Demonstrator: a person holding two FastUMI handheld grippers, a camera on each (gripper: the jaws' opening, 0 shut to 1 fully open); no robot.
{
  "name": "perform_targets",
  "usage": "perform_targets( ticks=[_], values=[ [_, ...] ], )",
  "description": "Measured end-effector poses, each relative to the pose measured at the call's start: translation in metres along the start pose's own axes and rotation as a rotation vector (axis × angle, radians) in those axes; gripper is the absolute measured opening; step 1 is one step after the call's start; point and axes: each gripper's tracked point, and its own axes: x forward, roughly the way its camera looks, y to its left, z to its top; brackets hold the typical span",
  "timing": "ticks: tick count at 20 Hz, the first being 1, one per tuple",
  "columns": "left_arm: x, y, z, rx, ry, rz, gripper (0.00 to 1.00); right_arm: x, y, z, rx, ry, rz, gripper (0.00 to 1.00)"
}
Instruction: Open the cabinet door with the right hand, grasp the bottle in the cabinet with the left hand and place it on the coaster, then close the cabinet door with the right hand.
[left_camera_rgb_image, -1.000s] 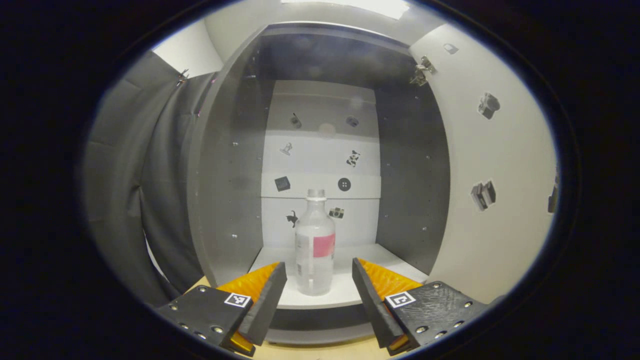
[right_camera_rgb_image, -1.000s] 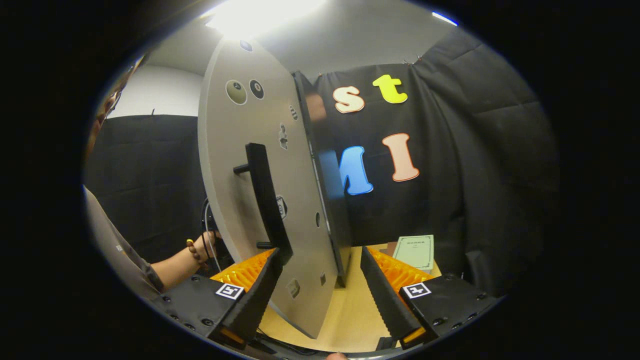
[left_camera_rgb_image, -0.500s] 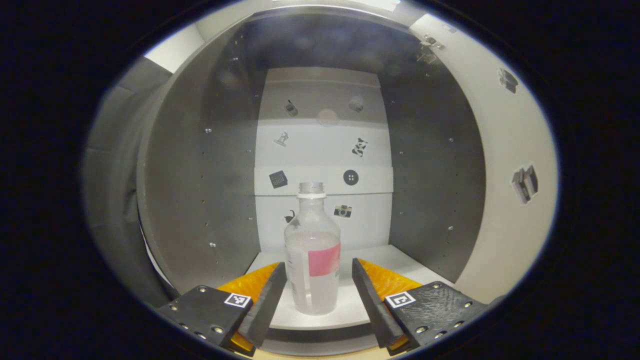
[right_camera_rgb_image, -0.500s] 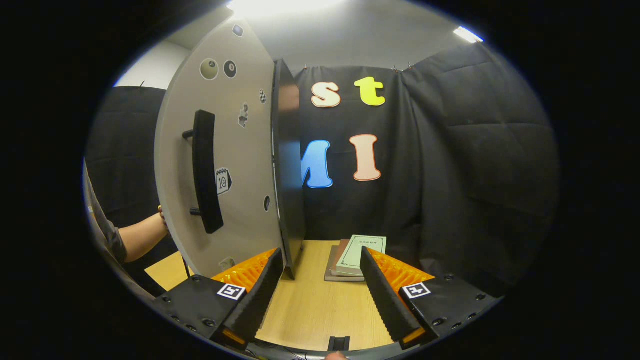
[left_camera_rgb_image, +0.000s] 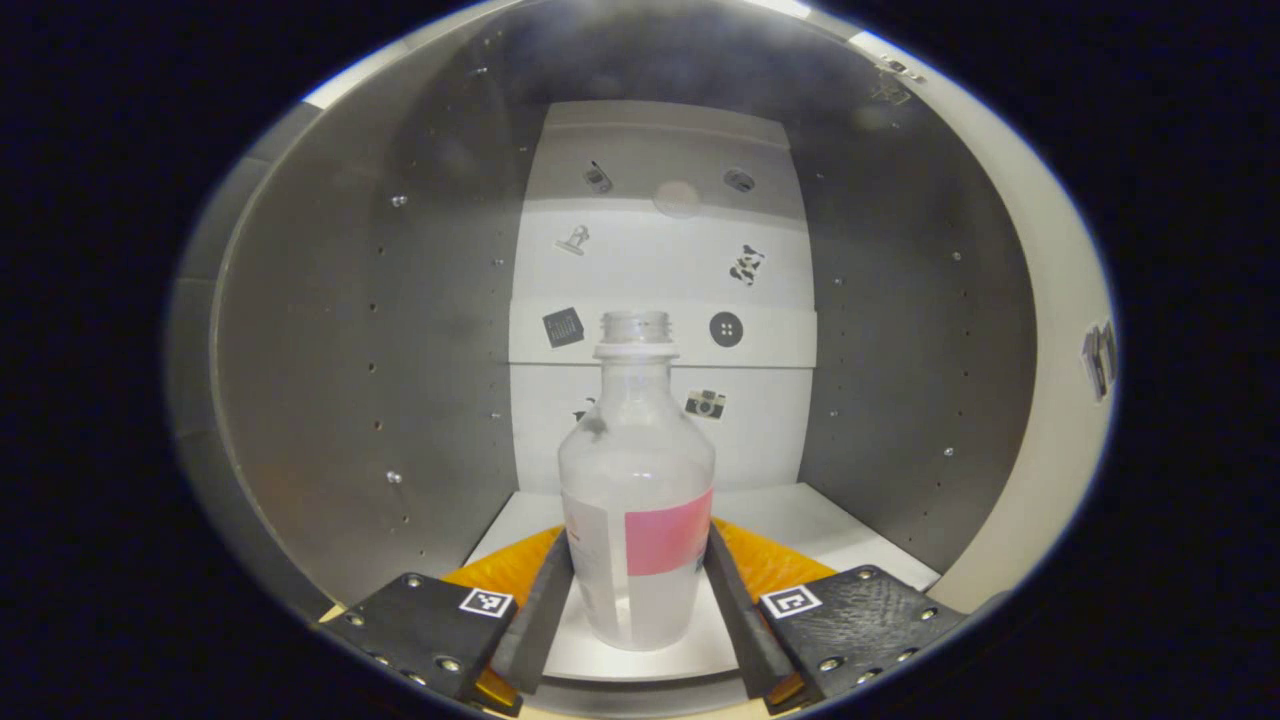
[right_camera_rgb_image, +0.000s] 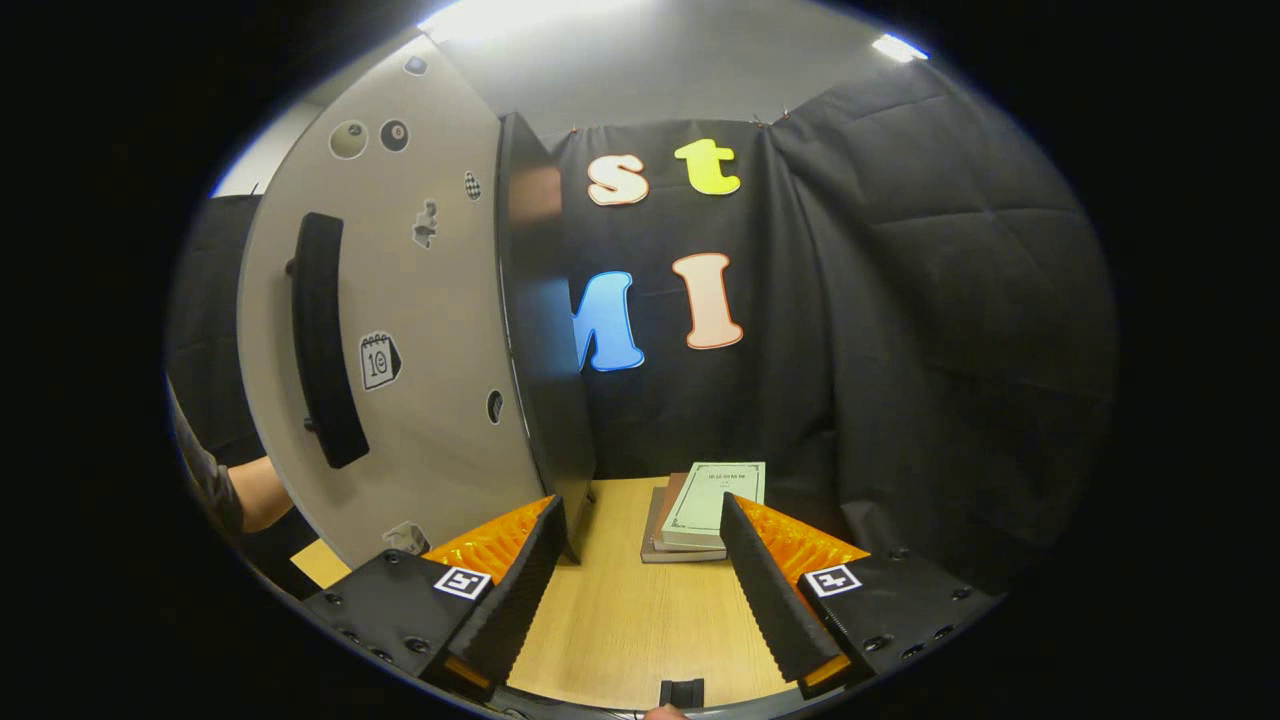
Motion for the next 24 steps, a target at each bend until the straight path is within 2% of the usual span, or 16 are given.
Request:
perform_targets(
  ticks=[5,9,12,18,24],
  values=[
    [-0.041,0.012,0.024,0.011,-0.085,0.002,0.75,0.011,-0.004,0.01,0.032,-0.029,-0.002,0.98],
    [-0.09,0.027,0.042,0.017,-0.165,0.017,0.72,0.021,0.008,0.014,0.011,-0.038,0.045,0.98],
    [-0.125,0.043,0.038,0.007,-0.188,0.036,0.72,0.034,0.019,0.018,0.002,-0.052,0.082,0.98],
    [-0.181,0.084,-0.002,0.003,-0.167,0.096,0.73,0.055,0.041,0.024,0.045,-0.063,0.18,0.98],
    [-0.228,0.123,-0.062,-0.063,-0.125,0.149,0.72,0.066,0.04,0.041,0.077,-0.097,0.192,0.98]
  ],
)
